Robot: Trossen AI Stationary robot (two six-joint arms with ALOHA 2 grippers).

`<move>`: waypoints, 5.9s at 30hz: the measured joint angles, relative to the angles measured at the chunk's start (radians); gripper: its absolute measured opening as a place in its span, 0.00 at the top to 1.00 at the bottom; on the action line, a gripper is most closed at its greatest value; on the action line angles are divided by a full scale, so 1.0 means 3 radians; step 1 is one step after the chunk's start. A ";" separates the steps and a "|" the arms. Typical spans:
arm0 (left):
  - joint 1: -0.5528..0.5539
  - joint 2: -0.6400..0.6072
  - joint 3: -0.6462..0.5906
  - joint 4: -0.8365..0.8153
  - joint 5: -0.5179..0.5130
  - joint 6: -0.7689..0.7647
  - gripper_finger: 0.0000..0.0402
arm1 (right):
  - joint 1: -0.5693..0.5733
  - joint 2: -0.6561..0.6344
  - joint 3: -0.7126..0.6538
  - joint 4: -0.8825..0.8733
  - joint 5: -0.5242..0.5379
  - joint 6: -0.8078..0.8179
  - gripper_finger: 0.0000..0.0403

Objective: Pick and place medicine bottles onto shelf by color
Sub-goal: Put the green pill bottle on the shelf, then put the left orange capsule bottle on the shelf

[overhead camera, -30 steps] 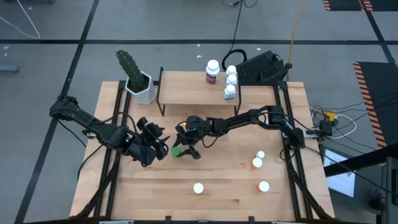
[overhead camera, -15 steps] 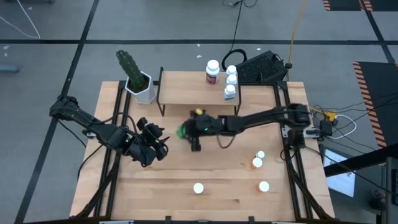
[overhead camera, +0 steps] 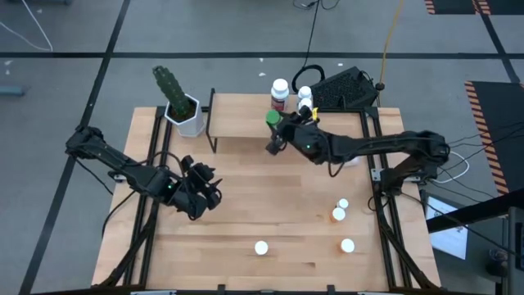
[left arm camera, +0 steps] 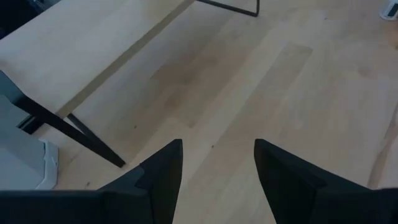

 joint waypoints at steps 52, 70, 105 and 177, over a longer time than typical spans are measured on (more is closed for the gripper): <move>0.0189 -0.0001 -0.0003 0.0004 0.0025 0.0179 0.50 | -0.0507 0.0249 -0.0214 0.0235 -0.0367 0.0533 0.33; 0.0189 -0.0001 -0.0003 0.0004 0.0025 0.0177 0.50 | -0.0001 0.0051 -0.0214 0.0283 -0.0781 -0.0619 0.34; 0.0193 -0.0001 -0.0001 0.0006 0.0025 0.0209 0.50 | -0.0327 0.0447 -0.0214 0.0293 -0.0274 -0.0803 0.69; 0.0741 -0.0002 0.0001 0.0760 0.0343 0.1457 0.50 | 0.1196 0.1707 0.0328 -0.0021 -0.4202 -0.0077 0.39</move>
